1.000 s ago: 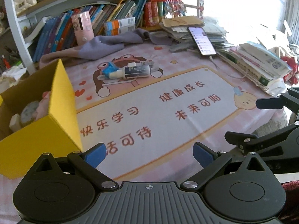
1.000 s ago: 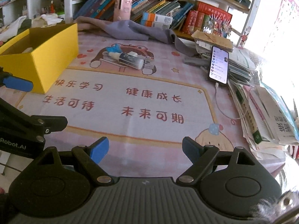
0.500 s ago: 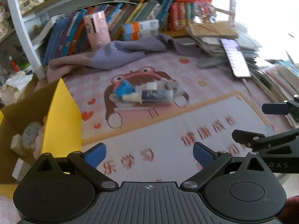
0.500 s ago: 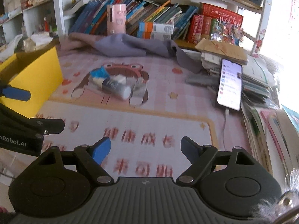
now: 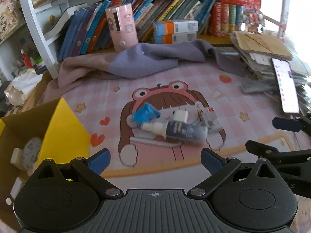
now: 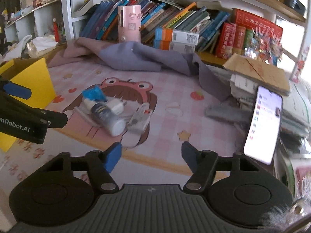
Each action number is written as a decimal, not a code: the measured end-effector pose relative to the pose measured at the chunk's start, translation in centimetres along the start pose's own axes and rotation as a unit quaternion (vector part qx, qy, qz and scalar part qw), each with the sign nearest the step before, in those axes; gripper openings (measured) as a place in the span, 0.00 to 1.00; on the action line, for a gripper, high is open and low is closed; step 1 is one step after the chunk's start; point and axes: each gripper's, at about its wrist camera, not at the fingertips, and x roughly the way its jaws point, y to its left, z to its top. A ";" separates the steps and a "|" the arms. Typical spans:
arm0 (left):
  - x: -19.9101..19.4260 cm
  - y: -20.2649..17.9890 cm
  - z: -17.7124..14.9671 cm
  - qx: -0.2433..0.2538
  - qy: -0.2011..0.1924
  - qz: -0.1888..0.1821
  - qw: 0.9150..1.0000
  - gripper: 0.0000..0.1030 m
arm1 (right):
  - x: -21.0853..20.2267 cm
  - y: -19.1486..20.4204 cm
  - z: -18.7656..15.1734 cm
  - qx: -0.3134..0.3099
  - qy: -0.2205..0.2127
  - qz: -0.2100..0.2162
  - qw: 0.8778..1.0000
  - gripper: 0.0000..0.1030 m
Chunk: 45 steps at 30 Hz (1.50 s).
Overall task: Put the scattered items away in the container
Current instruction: 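Grasp the white spray bottle with the left tool while the right tool grasps the small white-red box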
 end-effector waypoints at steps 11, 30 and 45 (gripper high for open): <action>1.5 -0.5 0.8 -0.003 0.025 0.031 0.999 0.98 | 6.5 0.3 2.1 -0.051 -0.017 0.033 0.998 0.53; 8.3 -0.7 2.5 -0.117 0.067 -0.033 0.990 0.91 | 9.3 -2.4 0.2 0.015 0.006 0.027 1.000 0.28; 8.8 -1.8 1.3 -0.052 0.104 -0.046 0.992 0.30 | 5.9 -2.9 -2.6 -0.009 0.015 0.034 0.999 0.27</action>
